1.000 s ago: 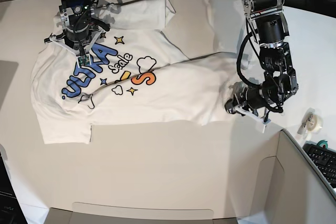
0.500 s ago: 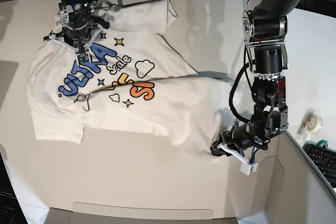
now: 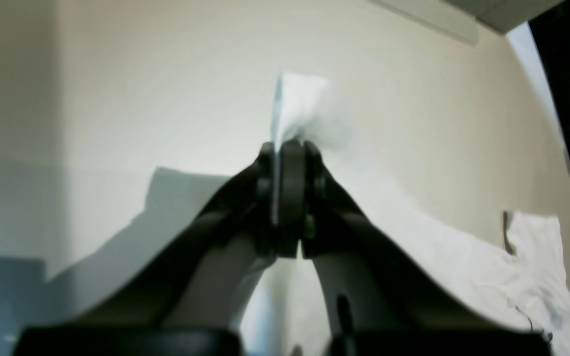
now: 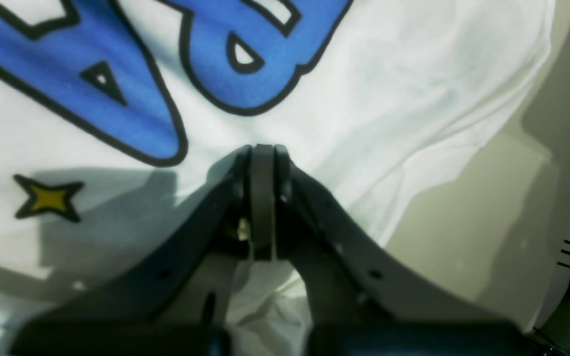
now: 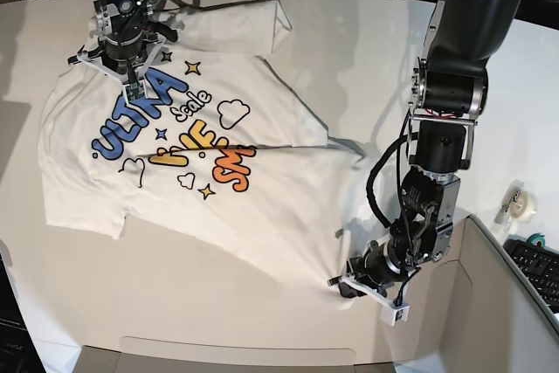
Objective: Layout the t-shirt on the table in an organized manner, then fold the t-shirt properly
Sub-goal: 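Grasp the shirt hem with the left gripper and drag it outward, then release the hem and move the left gripper back over the shirt, then lower the left gripper onto the shirt beside the printed lettering, then drag the shirt with the right gripper toward the collar, left gripper pressing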
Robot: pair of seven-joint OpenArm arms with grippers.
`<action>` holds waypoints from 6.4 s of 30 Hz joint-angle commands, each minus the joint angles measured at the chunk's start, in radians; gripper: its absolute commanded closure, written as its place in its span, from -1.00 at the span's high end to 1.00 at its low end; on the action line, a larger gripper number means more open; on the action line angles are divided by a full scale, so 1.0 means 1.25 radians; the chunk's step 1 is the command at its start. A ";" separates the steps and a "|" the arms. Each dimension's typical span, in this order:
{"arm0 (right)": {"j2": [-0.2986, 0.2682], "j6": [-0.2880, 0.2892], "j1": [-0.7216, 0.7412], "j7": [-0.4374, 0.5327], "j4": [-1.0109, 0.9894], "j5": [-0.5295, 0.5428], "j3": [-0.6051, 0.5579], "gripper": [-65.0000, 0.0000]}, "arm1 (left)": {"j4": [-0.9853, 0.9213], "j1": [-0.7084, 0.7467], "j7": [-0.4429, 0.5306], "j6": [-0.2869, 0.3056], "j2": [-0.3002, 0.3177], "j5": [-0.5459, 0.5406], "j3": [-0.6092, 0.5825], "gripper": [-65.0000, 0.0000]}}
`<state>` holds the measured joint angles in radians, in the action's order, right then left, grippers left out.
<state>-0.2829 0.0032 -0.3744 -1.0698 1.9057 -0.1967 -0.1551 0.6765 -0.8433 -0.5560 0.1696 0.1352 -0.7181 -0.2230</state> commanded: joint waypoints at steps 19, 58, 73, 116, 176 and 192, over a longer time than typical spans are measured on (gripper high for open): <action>-0.016 0.016 -0.050 -0.094 -0.013 0.040 -0.001 -1.00 | -0.015 -0.125 0.083 0.006 -0.081 -0.009 -0.010 -0.93; 0.109 0.016 0.193 -0.085 0.089 -0.270 0.003 -1.00 | 0.650 0.426 -0.442 -0.006 0.126 -0.100 0.312 0.09; 0.235 0.024 0.269 -0.067 -0.003 -0.270 -0.019 -1.00 | 0.754 0.560 -0.361 -0.007 0.083 -0.096 0.197 0.09; 0.253 0.021 0.229 -0.070 -0.021 -0.270 -0.084 -1.00 | 0.585 0.522 -0.028 -0.070 0.029 0.279 0.008 -0.13; 0.247 0.020 0.244 -0.071 -0.104 -0.275 -0.077 -1.00 | 0.994 0.405 -0.546 -0.065 0.203 0.284 -0.057 -0.97; 0.223 0.018 0.241 -0.073 -0.125 -0.277 -0.078 -1.00 | 0.756 0.408 -0.357 -0.072 0.246 0.510 -0.308 0.13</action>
<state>-0.0029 0.0322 -0.0853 -1.1709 1.7329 -0.5259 -0.2520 1.6032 -0.3019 -1.0225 0.0856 0.4358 -0.0933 -0.6201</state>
